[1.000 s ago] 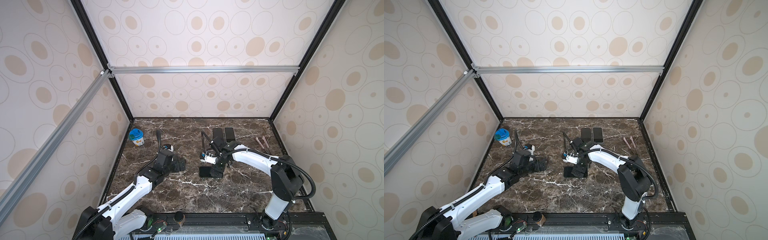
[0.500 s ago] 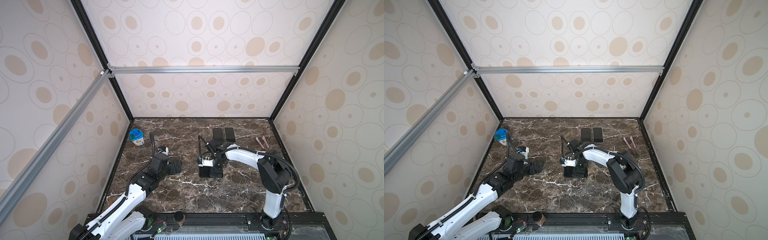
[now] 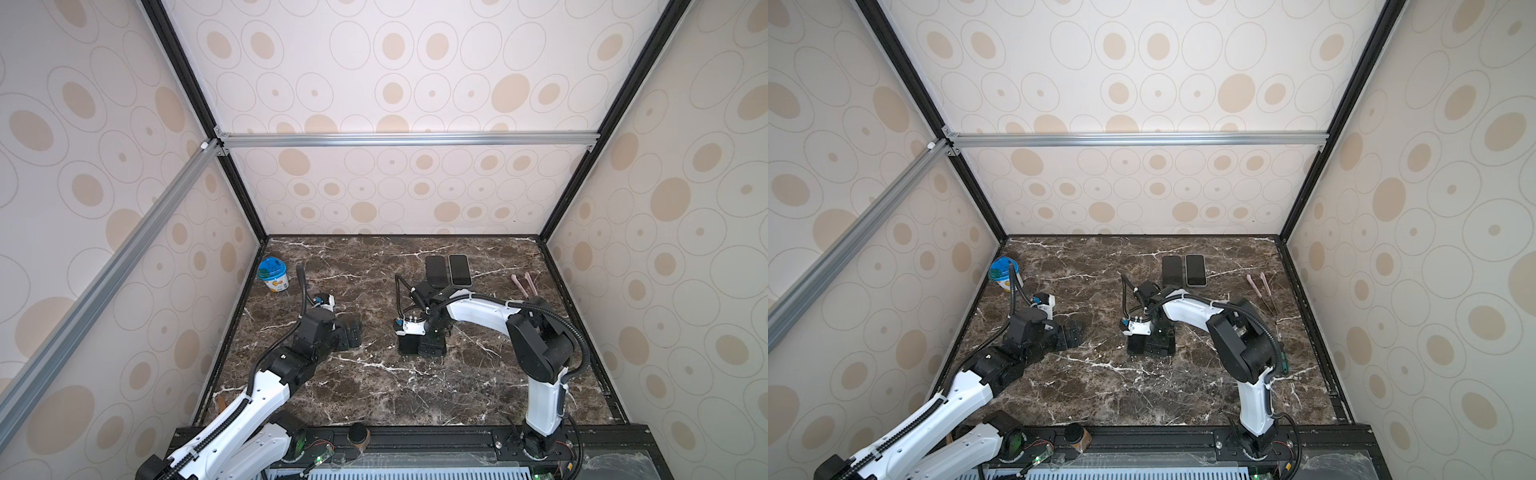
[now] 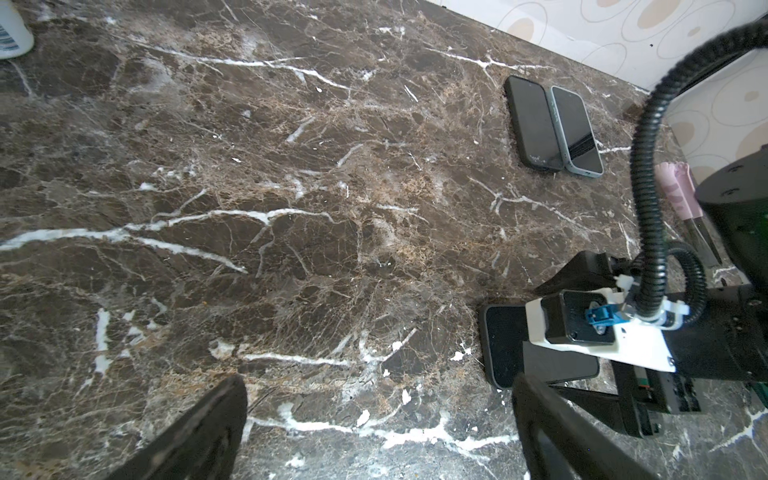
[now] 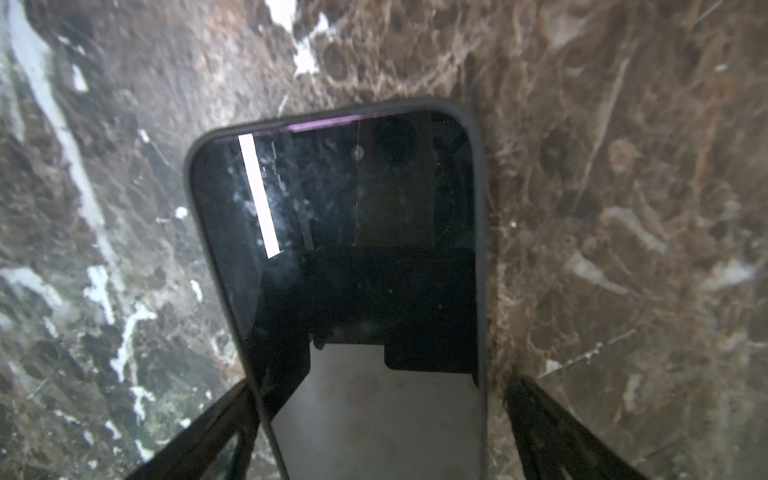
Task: Put the phone into the phone case
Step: 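Pinch the cased phone with the right gripper while the left arm draws back, then carry the cased phone with the right gripper toward the other two phones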
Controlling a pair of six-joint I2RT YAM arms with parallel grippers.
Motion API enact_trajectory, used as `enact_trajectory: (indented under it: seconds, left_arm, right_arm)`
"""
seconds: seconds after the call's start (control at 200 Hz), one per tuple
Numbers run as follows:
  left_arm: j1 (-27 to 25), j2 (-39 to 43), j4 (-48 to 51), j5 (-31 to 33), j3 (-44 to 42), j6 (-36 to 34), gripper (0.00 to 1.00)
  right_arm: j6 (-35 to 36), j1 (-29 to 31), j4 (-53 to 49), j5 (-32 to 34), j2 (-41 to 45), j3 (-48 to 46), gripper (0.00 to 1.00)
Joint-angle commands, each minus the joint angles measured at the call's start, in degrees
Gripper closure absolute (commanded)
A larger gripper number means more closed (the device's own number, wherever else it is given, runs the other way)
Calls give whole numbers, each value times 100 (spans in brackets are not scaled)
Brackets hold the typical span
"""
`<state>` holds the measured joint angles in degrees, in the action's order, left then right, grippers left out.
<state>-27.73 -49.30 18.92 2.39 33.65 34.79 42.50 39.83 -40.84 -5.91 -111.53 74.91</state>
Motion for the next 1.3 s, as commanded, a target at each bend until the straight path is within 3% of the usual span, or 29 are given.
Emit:
enact_trajectory:
  seconds: [0.0, 0.305, 0.58, 0.89, 1.0, 1.17, 1.295]
  left_arm:
    - [44, 69, 75, 130, 45, -117, 0]
    - [48, 133, 131, 206, 58, -147, 0]
    - [59, 114, 95, 200, 48, -152, 0]
    - [73, 134, 68, 209, 72, -165, 0]
    - [72, 135, 68, 209, 65, -165, 0]
    - [74, 94, -10, 196, 36, -152, 0]
    - [79, 32, -96, 135, 28, -168, 0]
  right_arm:
    - [29, 72, -15, 52, -215, 20, 6]
    - [-106, 161, 205, 512, -273, -132, 9]
    - [-467, 195, 357, 853, -209, -353, 19]
    - [-1380, 196, 624, 938, 62, -548, 41]
    - [-1922, 189, 722, 1084, 139, -516, 47]
    - [-2823, 91, 467, 1149, 120, -179, 66]
    - [-3470, -68, 489, 1033, 278, -143, 73]
